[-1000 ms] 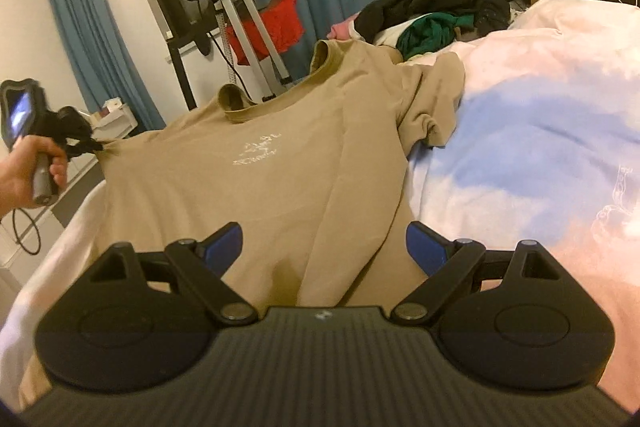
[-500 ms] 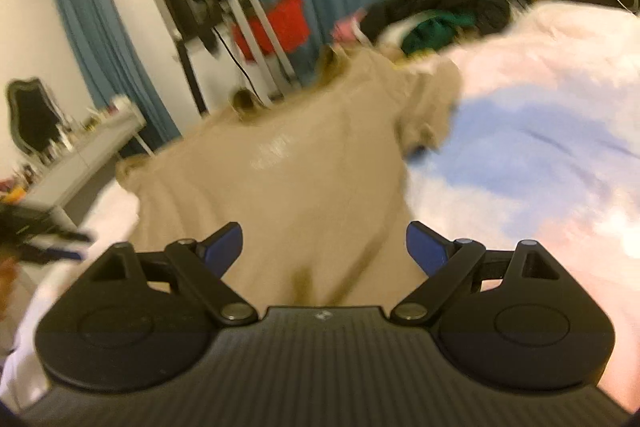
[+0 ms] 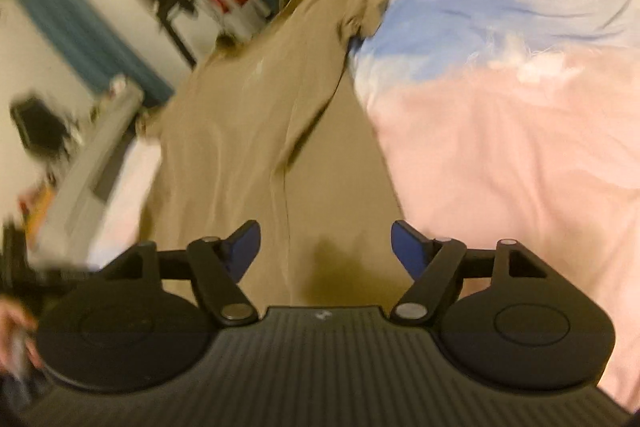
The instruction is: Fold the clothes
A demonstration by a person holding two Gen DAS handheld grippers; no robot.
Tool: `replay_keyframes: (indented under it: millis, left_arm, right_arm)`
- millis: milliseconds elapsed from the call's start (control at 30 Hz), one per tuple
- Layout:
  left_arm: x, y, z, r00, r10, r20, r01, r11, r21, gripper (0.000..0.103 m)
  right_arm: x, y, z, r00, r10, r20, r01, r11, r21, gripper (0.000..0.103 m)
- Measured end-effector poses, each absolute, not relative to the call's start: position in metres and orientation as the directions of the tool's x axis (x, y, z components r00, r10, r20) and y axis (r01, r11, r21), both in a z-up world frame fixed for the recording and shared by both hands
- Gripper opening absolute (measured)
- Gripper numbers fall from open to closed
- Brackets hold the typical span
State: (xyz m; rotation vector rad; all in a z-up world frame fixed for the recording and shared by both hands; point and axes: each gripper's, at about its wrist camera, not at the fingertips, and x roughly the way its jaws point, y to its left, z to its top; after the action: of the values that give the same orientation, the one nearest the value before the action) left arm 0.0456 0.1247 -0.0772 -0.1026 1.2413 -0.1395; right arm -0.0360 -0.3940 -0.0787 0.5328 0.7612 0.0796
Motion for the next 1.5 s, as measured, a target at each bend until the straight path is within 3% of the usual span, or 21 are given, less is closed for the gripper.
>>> replay_keyframes:
  millis: [67,167,233,300,367,567,800,900,967,1033,1100,1133,1200,1233,1333,1500]
  left_arm:
    - [0.043,0.125,-0.076,0.311,-0.165,-0.936,0.05,0.986,-0.157,0.059]
    - [0.04,0.126,-0.077,0.297,-0.16,-0.942,0.048,0.987,-0.152,0.042]
    - [0.039,0.128,-0.073,0.307,-0.176,-0.935,0.042,0.984,-0.172,0.02]
    - [0.036,0.132,-0.065,0.318,-0.212,-0.924,0.043,0.977,-0.21,0.007]
    - [0.032,0.134,-0.054,0.338,-0.235,-0.912,0.048,0.971,-0.232,0.004]
    - [0.015,0.152,-0.01,0.362,-0.342,-0.867,0.007,0.931,-0.364,0.003]
    - [-0.006,0.135,-0.036,0.281,-0.261,-0.924,-0.014,0.961,-0.276,0.004]
    - [-0.003,0.127,-0.036,0.271,-0.234,-0.934,0.004,0.97,-0.242,0.008]
    - [-0.006,0.122,-0.029,0.282,-0.231,-0.931,0.034,0.972,-0.231,0.018]
    - [-0.008,0.118,-0.017,0.306,-0.209,-0.929,0.055,0.978,-0.202,0.043]
    - [-0.008,0.12,-0.005,0.354,-0.194,-0.915,0.087,0.981,-0.174,0.055]
    - [-0.01,0.118,0.002,0.387,-0.191,-0.902,0.105,0.981,-0.163,0.06]
    - [-0.014,0.115,0.018,0.45,-0.188,-0.873,0.139,0.98,-0.139,0.066]
    - [-0.016,0.113,0.025,0.481,-0.187,-0.857,0.155,0.98,-0.127,0.07]
    - [-0.037,0.094,0.048,0.584,-0.214,-0.783,0.185,0.974,-0.128,0.081]
    - [-0.05,0.041,0.057,0.683,-0.261,-0.683,0.234,0.963,-0.134,0.09]
  right_arm:
    - [-0.039,-0.373,-0.077,0.708,0.265,-0.655,0.053,0.905,0.423,0.075]
    - [-0.028,-0.35,-0.084,0.659,0.231,-0.716,0.022,0.945,0.326,0.074]
    - [-0.016,-0.342,-0.099,0.581,0.242,-0.777,0.012,0.952,0.306,0.061]
    - [-0.01,-0.34,-0.106,0.537,0.23,-0.812,0.024,0.958,0.287,0.031]
    - [-0.011,-0.349,-0.101,0.543,0.212,-0.813,0.066,0.954,0.293,0.012]
    - [-0.037,-0.395,-0.062,0.642,0.206,-0.739,0.171,0.901,0.4,0.01]
    - [-0.048,-0.42,-0.069,0.625,0.197,-0.755,0.254,0.864,0.435,0.01]
    - [-0.043,-0.411,-0.074,0.628,0.221,-0.746,0.227,0.865,0.447,0.011]
    - [-0.05,-0.408,-0.069,0.667,0.21,-0.715,0.2,0.874,0.444,0.012]
    - [-0.059,-0.407,-0.064,0.714,0.2,-0.671,0.183,0.872,0.454,0.013]
    - [-0.065,-0.406,-0.059,0.75,0.176,-0.638,0.178,0.875,0.45,0.02]
    - [-0.068,-0.407,-0.057,0.767,0.166,-0.619,0.174,0.875,0.451,0.025]
    - [-0.074,-0.409,-0.052,0.808,0.164,-0.566,0.156,0.867,0.473,0.072]
    - [-0.076,-0.409,-0.049,0.827,0.164,-0.537,0.142,0.864,0.483,0.079]
    - [-0.079,-0.408,-0.041,0.866,0.165,-0.472,0.107,0.861,0.498,0.081]
    - [-0.069,-0.412,-0.035,0.902,0.144,-0.406,0.104,0.842,0.53,0.081]
